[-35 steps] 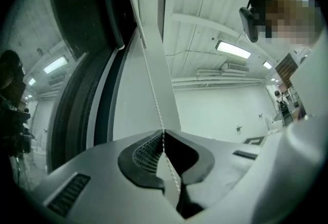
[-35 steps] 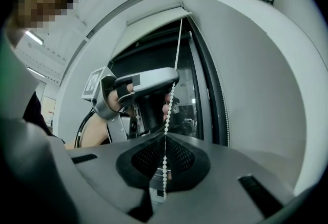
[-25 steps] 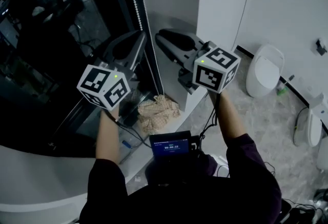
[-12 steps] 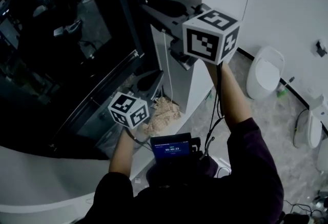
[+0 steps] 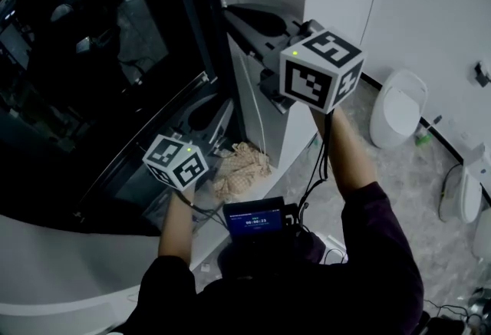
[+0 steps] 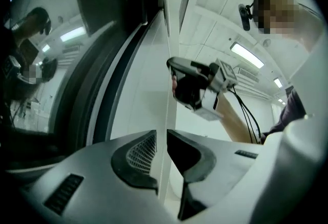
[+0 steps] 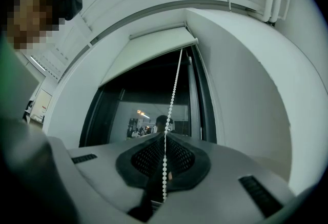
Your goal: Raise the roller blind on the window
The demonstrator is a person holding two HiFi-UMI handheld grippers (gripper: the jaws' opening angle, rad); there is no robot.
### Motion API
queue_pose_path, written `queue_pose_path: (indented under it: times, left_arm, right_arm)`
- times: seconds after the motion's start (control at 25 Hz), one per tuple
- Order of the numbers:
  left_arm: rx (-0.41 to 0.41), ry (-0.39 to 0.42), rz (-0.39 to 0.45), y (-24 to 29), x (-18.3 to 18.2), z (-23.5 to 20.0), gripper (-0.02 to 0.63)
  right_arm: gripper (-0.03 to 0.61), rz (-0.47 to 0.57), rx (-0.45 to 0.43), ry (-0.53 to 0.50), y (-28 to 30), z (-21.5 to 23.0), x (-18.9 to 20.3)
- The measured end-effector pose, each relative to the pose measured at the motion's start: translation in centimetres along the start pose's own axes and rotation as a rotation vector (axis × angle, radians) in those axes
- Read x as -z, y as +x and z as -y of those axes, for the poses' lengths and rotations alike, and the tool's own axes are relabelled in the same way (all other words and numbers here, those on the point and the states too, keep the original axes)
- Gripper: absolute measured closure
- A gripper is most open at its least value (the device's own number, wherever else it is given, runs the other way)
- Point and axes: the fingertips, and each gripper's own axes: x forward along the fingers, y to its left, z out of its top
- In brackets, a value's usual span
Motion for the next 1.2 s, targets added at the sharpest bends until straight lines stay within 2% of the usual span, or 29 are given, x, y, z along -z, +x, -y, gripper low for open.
queue_pose_path:
  times: [0.16,0.36,0.48,0.64,1.0,1.12,1.2]
  left_arm:
    - [-0.015,0.067,0.081,0.0,-5.5,-0.3,0.594]
    - [-0.006,0.13,0.117,1.4,-10.9,-0.7,0.594]
    - [0.006,0.16,0.134,2.1,-13.1,-0.3,0.594]
    - [0.018,0.174,0.13,3.0,-14.4,0.2,0.594]
    - [0.009,0.187,0.137,3.8,-14.7,0.0,0.595]
    - [-0.011,0.21,0.138,3.4,-14.9,-0.2,0.595]
    - [-0.021,0.21,0.151,2.7,-14.8,-0.3,0.597]
  right_arm:
    - [0.565,-0.062,-0.005,0.011,-1.5,-0.8,4.5]
    - [0.565,-0.134,-0.019,0.066,-2.4,-2.0,10.0]
    - [0.565,-0.18,-0.027,0.089,-2.9,-2.7,12.7]
    - [0.565,-0.251,-0.038,0.122,-4.0,-4.1,16.9]
    - [0.565,-0.247,-0.047,0.154,-4.5,-4.1,17.4]
    - [0.563,-0.266,-0.035,0.143,-4.8,-3.7,17.5]
    - [0.561,-0.239,-0.014,0.142,-5.1,-2.8,17.1]
